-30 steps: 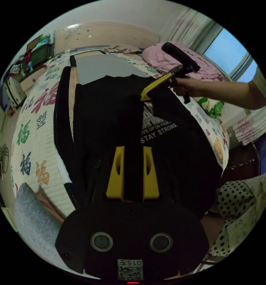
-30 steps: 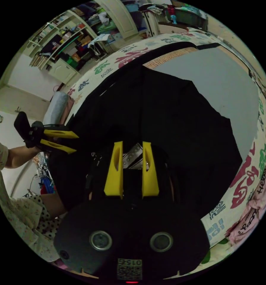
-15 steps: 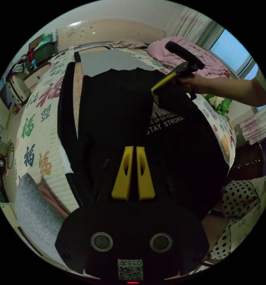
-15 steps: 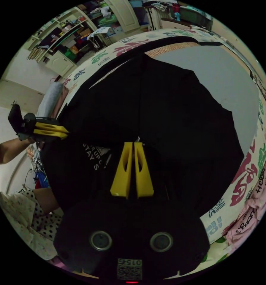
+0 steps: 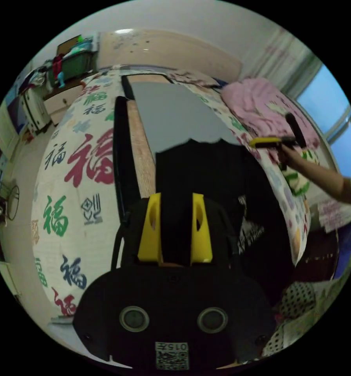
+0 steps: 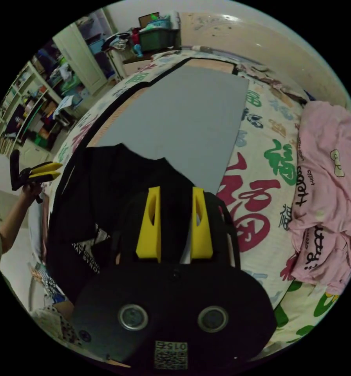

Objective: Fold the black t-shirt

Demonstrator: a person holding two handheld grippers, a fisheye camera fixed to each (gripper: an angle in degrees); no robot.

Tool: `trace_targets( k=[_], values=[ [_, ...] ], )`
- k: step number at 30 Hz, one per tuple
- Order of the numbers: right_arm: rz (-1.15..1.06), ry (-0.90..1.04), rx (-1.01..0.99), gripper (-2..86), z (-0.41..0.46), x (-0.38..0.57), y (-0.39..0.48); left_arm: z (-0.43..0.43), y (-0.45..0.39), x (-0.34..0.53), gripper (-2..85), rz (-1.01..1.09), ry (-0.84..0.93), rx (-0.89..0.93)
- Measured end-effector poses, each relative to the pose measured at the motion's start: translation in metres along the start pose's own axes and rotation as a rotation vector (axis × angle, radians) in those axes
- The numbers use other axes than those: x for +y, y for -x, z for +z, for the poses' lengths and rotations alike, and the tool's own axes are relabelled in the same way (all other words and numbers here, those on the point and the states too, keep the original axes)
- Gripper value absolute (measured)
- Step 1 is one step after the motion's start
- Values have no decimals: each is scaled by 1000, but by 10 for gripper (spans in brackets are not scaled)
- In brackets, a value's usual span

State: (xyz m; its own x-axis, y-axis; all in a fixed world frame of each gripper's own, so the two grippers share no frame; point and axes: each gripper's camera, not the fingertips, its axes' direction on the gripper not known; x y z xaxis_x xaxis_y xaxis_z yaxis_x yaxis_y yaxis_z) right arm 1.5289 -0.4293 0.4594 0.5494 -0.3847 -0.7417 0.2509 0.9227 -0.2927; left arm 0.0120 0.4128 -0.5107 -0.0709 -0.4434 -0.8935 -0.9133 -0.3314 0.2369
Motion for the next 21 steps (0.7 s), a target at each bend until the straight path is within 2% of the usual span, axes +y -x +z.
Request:
trace_targets(
  k=[5,10,15,21],
  values=[
    [45,133,6,114,-5,-40,9,46,26,-73,122,-29,62,-57],
    [88,189,-28,58,-31,-53,30,78,26,-98,48,43,213,-92],
    [56,199,-5,9,-91,-56,59,68,35,-98,13,45,223,-100],
    [90,122,-39,1,-186,-53,92,35,43,-91,6,31,129,-89]
  ],
)
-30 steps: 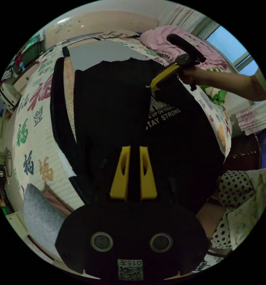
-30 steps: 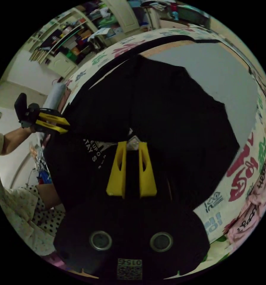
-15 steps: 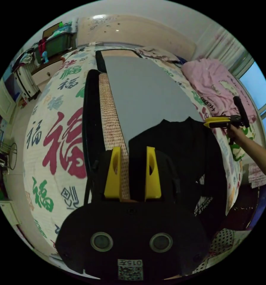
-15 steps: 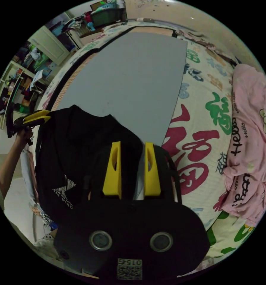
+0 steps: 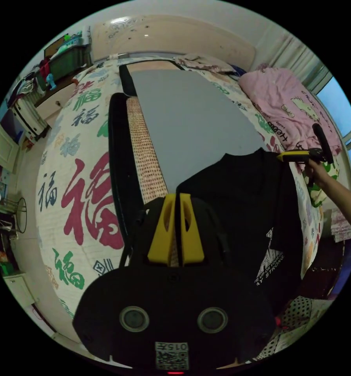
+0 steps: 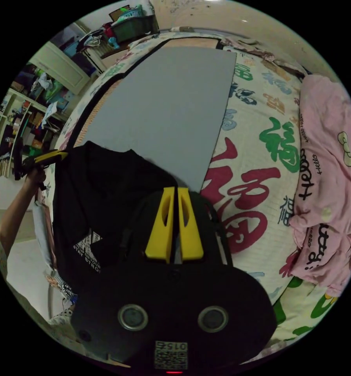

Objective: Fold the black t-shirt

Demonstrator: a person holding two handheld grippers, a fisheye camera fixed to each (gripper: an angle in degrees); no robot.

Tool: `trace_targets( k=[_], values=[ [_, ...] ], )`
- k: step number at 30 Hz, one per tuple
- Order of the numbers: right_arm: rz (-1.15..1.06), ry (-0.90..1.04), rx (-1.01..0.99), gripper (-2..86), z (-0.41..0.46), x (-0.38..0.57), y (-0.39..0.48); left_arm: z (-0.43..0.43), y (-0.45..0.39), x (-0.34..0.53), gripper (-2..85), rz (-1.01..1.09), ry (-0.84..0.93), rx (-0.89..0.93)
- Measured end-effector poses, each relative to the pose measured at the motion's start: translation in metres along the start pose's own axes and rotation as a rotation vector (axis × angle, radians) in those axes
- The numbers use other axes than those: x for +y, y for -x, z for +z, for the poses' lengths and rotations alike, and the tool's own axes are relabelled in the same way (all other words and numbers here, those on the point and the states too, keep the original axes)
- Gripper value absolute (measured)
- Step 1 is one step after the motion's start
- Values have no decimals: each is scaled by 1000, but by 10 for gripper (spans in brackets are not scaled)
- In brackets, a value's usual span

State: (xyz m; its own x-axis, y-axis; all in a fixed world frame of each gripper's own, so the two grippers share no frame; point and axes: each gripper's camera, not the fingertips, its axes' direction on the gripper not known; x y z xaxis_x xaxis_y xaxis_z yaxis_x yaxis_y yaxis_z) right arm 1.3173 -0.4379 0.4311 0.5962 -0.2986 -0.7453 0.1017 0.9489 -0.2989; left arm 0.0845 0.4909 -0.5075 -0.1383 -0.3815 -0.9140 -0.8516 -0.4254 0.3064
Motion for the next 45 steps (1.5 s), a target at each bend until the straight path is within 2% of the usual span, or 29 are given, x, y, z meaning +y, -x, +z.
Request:
trace_targets(
  k=[5,10,13,18,22,24,27,31,33,36,41,43,45],
  values=[
    [-30,-97,-75,1,-96,47,44,-43,-8,28,5,45,-94,29],
    [-166,-172,-161,1,-195,154,113,-106,-41,121,5,188,-177,122],
    [-217,-108,-234,1,-228,240,159,-120,-69,195,6,288,-101,166],
    [-311,116,-301,0,-257,400,248,-127,-117,316,6,361,40,235],
    [-340,288,-310,0,-255,492,302,-125,-160,396,6,415,169,239],
    [-385,375,-254,0,-247,541,336,-119,-173,421,6,427,224,245],
    [-394,430,-231,1,-242,579,369,-101,-194,452,7,464,321,208],
    [-448,424,-148,7,-258,607,404,-91,-210,475,8,492,333,139],
    [-510,491,-53,13,-264,629,425,-88,-218,483,9,525,353,95],
    [-526,567,-26,9,-281,655,440,-82,-228,501,11,577,478,32],
    [-409,402,-114,-2,-348,645,457,-114,-223,507,13,460,404,70],
    [-375,349,-153,-3,-364,634,467,-128,-223,501,14,388,289,113],
    [-351,332,-207,-4,-371,621,483,-126,-226,497,15,349,249,163]
  ],
)
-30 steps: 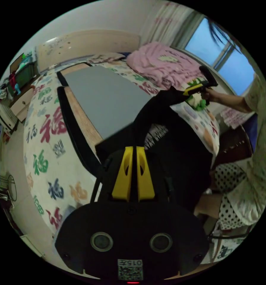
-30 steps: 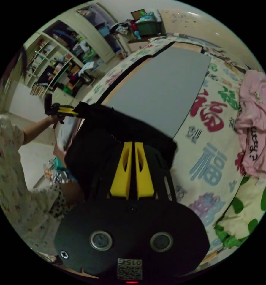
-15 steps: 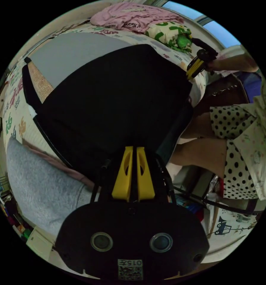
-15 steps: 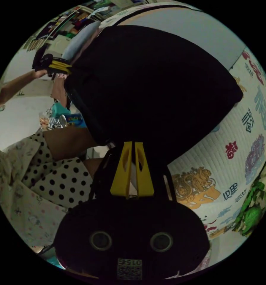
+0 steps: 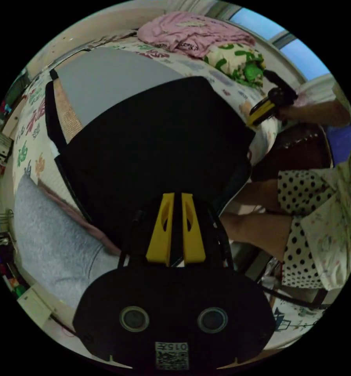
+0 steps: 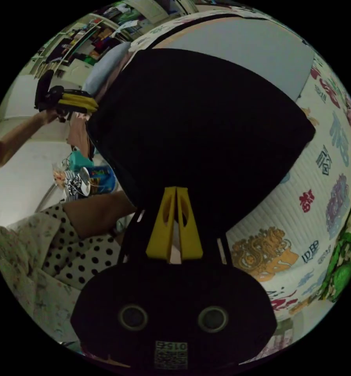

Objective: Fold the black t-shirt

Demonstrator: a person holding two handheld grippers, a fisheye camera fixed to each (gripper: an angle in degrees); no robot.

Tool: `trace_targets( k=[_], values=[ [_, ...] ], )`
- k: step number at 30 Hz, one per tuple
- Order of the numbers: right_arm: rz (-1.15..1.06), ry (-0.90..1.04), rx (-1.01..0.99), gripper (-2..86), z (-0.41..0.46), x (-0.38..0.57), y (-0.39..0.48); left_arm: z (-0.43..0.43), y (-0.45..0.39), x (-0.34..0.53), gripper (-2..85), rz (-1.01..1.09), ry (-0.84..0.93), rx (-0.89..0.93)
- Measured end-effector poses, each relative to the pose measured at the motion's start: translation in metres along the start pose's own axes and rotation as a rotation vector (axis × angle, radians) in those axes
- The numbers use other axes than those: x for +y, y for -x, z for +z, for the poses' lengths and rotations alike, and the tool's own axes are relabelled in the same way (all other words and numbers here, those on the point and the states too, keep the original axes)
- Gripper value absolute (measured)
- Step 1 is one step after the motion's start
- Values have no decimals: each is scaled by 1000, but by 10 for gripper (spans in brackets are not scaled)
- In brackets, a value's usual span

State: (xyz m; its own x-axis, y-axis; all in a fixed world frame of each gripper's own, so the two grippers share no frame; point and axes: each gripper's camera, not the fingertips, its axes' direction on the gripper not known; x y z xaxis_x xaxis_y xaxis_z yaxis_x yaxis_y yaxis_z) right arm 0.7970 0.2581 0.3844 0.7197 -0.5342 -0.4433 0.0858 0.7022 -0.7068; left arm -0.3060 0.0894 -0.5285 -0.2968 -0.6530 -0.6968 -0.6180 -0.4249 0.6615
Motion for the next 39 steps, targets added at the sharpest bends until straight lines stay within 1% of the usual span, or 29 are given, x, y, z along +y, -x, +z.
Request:
trace_targets(
  k=[2,5,6,7,8,10,11,12,13,14,15,16,17,19,21,23,25,27,29,32,33,37,39],
  values=[
    [-7,20,-12,-3,2,-7,13,12,-1,-5,17,-27,0,28],
    [36,98,17,1,10,-6,25,44,0,-2,20,-70,82,44],
    [55,72,-4,10,-3,-3,26,55,2,3,22,-93,132,31],
    [71,66,-15,15,-11,-1,24,56,5,9,26,-108,143,39],
    [110,22,-43,36,-33,2,17,52,7,12,28,-118,126,47],
    [202,-85,-88,58,-73,7,-5,23,32,24,43,-237,-6,61],
    [284,-159,-111,67,-102,10,-27,14,42,28,49,-284,-47,61],
    [355,-234,-129,75,-130,13,-51,-4,65,37,59,-394,-125,49],
    [389,-269,-127,80,-143,13,-62,-19,90,46,68,-508,-195,20],
    [459,-325,-95,88,-167,13,-82,-26,102,50,71,-561,-226,2],
    [512,-362,-59,98,-188,9,-100,-36,125,58,76,-659,-271,-30],
    [533,-378,-50,103,-198,7,-108,-42,146,62,83,-735,-299,-38],
    [573,-398,-56,109,-212,1,-123,-42,155,63,86,-761,-307,-30],
    [624,-409,-108,117,-226,-9,-142,-32,189,66,93,-863,-303,64],
    [671,-399,-164,123,-239,-21,-158,-22,205,67,95,-915,-299,140],
    [698,-403,-203,117,-249,-27,-165,-17,213,67,93,-943,-291,162],
    [742,-416,-246,92,-260,-29,-171,-16,218,66,78,-967,-255,144],
    [816,-418,-291,32,-274,-25,-178,-20,218,66,51,-974,-231,118],
    [830,-437,-316,20,-289,-21,-180,-29,218,66,29,-948,-218,125],
    [892,-474,-359,10,-317,-8,-185,-52,217,68,15,-926,-244,143],
    [931,-506,-407,8,-325,-1,-190,-61,218,69,12,-923,-255,142],
    [1059,-559,-496,3,-336,8,-204,-88,230,70,9,-976,-354,207],
    [1148,-573,-522,1,-336,5,-209,-94,235,64,9,-1007,-364,214]
  ],
)
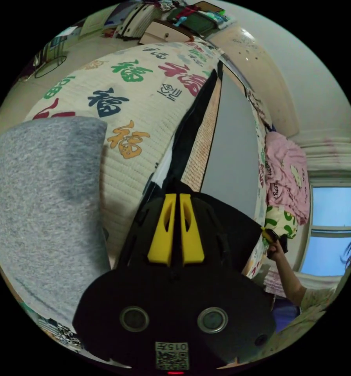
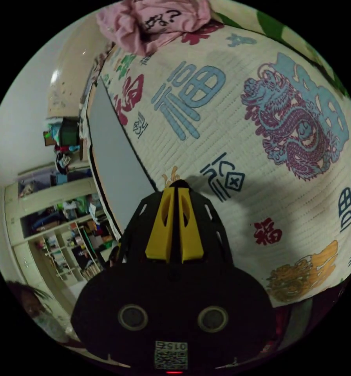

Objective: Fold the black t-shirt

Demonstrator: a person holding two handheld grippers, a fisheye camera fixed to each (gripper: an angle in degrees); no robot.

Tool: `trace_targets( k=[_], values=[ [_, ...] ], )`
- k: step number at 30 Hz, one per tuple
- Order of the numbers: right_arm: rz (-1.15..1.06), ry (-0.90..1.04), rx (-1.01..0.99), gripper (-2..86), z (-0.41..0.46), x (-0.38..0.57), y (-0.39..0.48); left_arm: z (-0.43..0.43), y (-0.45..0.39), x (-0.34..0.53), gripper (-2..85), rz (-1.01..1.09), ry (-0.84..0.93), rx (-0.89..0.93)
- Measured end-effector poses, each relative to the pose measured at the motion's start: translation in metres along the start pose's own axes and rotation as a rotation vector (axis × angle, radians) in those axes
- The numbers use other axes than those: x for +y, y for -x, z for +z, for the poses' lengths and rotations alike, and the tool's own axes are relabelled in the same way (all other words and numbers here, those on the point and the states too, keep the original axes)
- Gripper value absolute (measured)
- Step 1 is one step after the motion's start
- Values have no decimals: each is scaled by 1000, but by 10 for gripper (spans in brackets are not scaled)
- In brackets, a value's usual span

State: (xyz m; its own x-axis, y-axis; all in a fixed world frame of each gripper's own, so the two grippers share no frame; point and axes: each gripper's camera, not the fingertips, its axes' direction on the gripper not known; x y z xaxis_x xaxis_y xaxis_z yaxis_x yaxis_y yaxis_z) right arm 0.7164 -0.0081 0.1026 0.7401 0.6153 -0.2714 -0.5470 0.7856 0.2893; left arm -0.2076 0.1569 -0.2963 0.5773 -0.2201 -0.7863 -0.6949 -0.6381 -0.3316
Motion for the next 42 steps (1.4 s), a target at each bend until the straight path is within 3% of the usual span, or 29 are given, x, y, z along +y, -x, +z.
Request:
trace_targets(
  k=[7,11,15,17,19,24,28,34,39,42],
  values=[
    [-33,-91,139,0,-4,9,22,-16,-34,-23,30,-47,-29,-24],
    [-367,-46,195,24,-21,61,53,-49,-71,-26,52,44,-53,-142],
    [-629,23,348,71,-26,159,56,-89,-156,-12,61,353,-91,-325],
    [-653,27,395,82,-27,203,42,-91,-201,-2,69,511,-67,-315],
    [-622,42,434,91,-25,239,21,-76,-262,7,86,678,23,-262],
    [-431,181,408,104,4,305,-58,-15,-384,1,114,808,202,-26],
    [-341,202,361,94,23,325,-88,38,-508,-13,116,954,246,42],
    [-216,142,293,45,33,347,-123,107,-640,-26,115,1045,336,-26],
    [-225,157,183,13,37,370,-155,139,-672,-32,57,1015,374,-254],
    [-244,125,148,8,26,382,-172,129,-685,-34,13,1038,376,-272]
  ],
)
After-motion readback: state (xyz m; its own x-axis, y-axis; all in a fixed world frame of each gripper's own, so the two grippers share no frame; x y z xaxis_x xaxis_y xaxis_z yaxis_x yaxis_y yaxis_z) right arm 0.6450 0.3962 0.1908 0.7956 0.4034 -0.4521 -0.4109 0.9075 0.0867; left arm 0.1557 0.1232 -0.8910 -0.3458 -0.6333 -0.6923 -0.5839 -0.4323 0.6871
